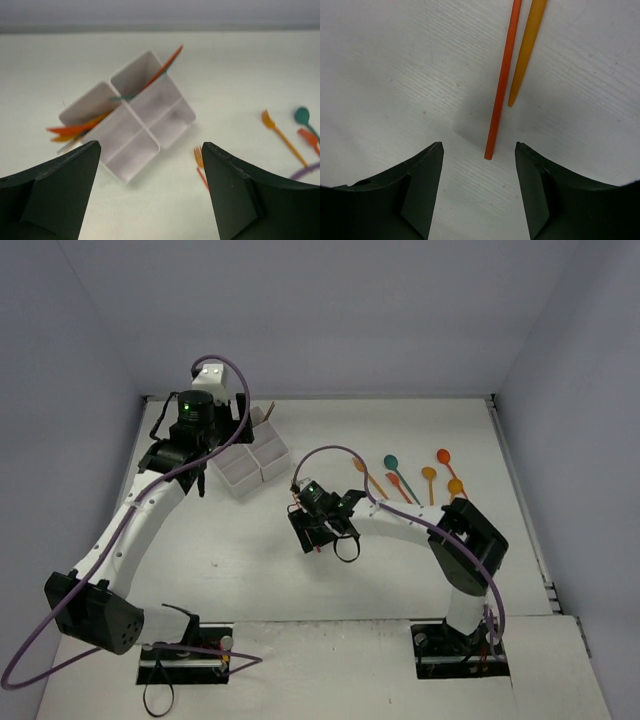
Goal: Sort the eating utensils into containers
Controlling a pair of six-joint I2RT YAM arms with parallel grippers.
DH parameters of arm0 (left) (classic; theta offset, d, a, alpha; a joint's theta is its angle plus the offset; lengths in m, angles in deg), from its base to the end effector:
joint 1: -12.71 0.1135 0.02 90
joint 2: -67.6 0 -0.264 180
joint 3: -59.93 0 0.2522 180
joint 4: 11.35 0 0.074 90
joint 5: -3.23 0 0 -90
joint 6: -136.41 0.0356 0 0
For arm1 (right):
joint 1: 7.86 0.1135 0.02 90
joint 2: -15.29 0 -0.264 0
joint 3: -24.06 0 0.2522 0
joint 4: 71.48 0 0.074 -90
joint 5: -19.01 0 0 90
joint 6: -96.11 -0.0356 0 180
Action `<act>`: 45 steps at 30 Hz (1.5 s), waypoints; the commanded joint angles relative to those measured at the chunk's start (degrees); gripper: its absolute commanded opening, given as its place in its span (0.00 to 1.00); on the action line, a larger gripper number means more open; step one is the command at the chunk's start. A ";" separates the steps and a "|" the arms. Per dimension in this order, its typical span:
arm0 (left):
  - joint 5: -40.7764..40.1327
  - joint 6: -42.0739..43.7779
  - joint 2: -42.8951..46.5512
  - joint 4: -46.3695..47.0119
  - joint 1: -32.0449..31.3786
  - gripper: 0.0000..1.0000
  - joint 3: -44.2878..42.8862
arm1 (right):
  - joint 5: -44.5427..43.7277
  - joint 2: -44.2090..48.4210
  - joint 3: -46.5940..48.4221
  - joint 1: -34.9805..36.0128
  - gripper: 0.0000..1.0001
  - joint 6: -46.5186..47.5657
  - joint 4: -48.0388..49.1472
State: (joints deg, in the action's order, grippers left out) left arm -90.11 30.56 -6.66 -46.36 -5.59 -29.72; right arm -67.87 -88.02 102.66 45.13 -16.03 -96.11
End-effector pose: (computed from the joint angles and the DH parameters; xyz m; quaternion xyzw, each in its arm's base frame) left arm 0.2805 -0.0906 0.3978 0.0007 0.8171 -0.1464 0.5576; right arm 0.2280 0.3056 0.1819 -0.2584 0.9011 0.2320 0.2597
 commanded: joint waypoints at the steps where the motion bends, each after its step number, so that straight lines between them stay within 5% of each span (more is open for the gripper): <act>1: 1.37 -2.87 6.21 -1.90 0.11 0.80 0.55 | -3.02 -1.86 3.43 0.58 0.52 -2.13 -1.80; 11: 2.50 -4.49 9.49 -5.26 0.11 0.80 1.15 | -8.37 -6.74 6.66 2.09 0.38 -2.20 -4.99; 21: 3.39 -7.38 11.16 -6.87 0.11 0.80 3.12 | -8.12 -9.50 9.28 4.59 0.00 -0.85 -7.93; 45: 25.01 -24.23 7.01 0.83 -1.29 0.85 -0.82 | -13.75 23.94 3.34 5.63 0.00 2.85 9.25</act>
State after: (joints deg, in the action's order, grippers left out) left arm -69.18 9.64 1.70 -51.88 -5.71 -26.19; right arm -79.65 -66.61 107.71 50.73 -14.35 -92.14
